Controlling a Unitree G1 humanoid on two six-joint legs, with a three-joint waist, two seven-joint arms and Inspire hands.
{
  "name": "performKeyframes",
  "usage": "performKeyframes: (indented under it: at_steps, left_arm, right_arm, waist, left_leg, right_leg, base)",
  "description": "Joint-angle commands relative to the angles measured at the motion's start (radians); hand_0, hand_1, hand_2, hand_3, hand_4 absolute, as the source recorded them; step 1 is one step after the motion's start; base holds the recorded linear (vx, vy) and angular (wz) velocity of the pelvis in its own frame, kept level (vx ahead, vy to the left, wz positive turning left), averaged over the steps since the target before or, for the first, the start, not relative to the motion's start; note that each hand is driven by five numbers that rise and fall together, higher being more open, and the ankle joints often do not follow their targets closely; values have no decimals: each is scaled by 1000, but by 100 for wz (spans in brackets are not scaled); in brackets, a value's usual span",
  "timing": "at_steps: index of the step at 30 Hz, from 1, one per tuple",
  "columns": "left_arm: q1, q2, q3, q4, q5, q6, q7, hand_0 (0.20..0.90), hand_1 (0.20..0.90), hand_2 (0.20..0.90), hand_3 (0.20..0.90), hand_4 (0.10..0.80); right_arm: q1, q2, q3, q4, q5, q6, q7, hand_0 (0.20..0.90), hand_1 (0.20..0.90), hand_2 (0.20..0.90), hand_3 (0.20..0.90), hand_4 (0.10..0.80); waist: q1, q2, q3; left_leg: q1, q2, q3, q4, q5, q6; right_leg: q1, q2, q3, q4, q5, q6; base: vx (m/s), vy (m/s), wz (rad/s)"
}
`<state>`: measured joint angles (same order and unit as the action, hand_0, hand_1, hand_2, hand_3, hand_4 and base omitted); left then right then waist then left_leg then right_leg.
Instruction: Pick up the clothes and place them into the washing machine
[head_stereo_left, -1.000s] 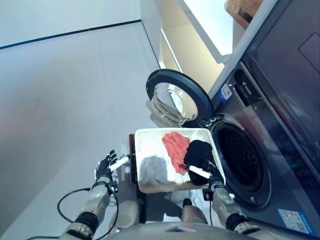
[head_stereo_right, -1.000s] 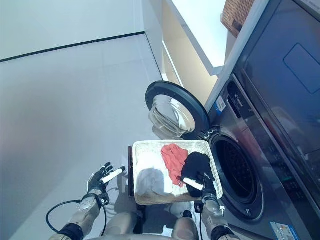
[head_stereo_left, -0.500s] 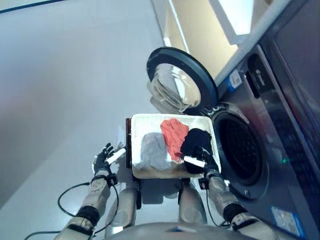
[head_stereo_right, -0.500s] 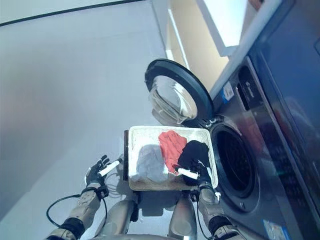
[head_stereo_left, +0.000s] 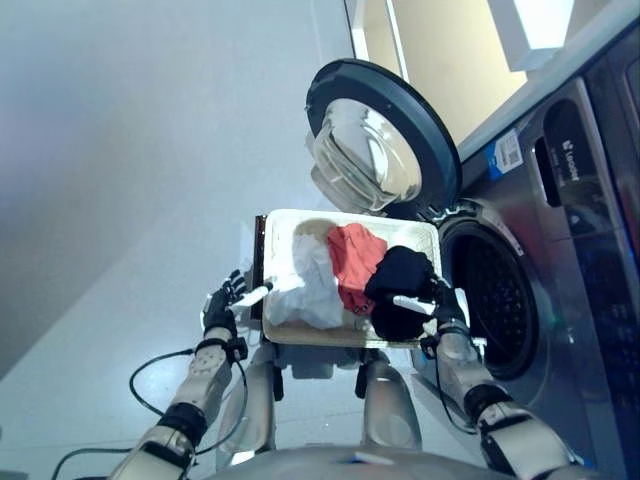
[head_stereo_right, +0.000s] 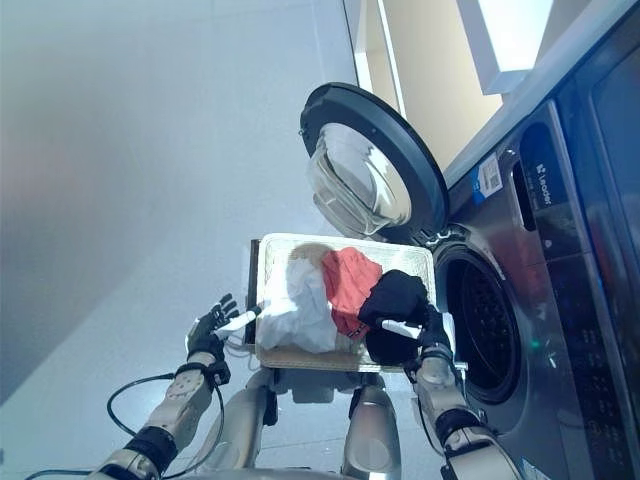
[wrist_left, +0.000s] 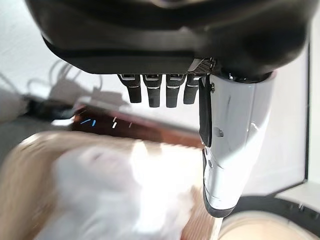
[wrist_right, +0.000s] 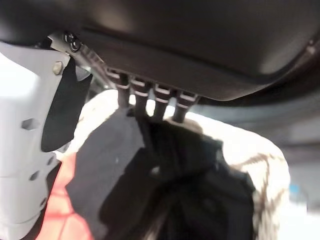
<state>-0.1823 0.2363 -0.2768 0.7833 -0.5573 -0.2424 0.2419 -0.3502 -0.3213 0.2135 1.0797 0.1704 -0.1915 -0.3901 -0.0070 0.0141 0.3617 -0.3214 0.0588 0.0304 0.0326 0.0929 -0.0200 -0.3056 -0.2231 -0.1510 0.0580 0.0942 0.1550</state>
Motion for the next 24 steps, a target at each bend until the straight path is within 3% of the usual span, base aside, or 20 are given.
performKeyframes:
  at_steps: [1,5,9,12,20,24]
  left_arm:
    - [-37,41,22,-63,36,-103,32,900,900,900,900,800]
    - [-52,44,4,-94,24,-109,27,900,900,900,900,800]
    - [-33,54,-17,-154,28,-99,15,900,900,900,900,800]
    - [-29,57,-20,-155,36,-89,16,900,900,900,900,800]
    - [-55,65,15,-168,33,-85,46,900,900,900,900,800]
    - [-70,78,25,-193,27,-86,54,900,900,900,900,800]
  right_arm:
    - [-90,-109,26,1,-89,-11,-77,900,900,900,900,800]
    - [-170,-153,33,48,-90,-3,-88,900,900,900,900,800]
    - [-182,-177,20,27,-85,-5,-95,900,900,900,900,800]
    - [-166,-180,13,-30,-75,-16,-99,900,900,900,900,800]
    - [-141,-170,33,-157,-123,-15,-124,900,900,900,900,800]
    - [-156,-189,37,-126,-136,-6,-131,900,900,900,900,800]
  waist:
    - [25,-29,-10]
    - [33,-17,10]
    - [29,-8,30]
    - [21,-11,41]
    - [2,-26,44]
    - [0,-21,50]
  left_leg:
    - [-53,26,-12,154,-87,-62]
    - [-103,23,-20,221,-108,-67]
    - [-182,21,-37,360,-160,-66]
    - [-243,33,-47,475,-209,-68]
    - [-369,71,-51,619,-258,-72]
    - [-448,79,-59,708,-286,-74]
  right_leg:
    - [3,-94,4,18,71,27]
    - [-37,-104,7,74,51,28]
    - [-122,-105,38,219,-12,16]
    - [-197,-93,67,340,-64,2]
    - [-345,-81,98,488,-117,-10]
    - [-428,-82,112,568,-138,-12]
  base:
    - [-36,13,0]
    - [-65,1,2]
    - [-85,12,15]
    - [-82,10,20]
    - [-84,1,-6]
    - [-118,13,-2]
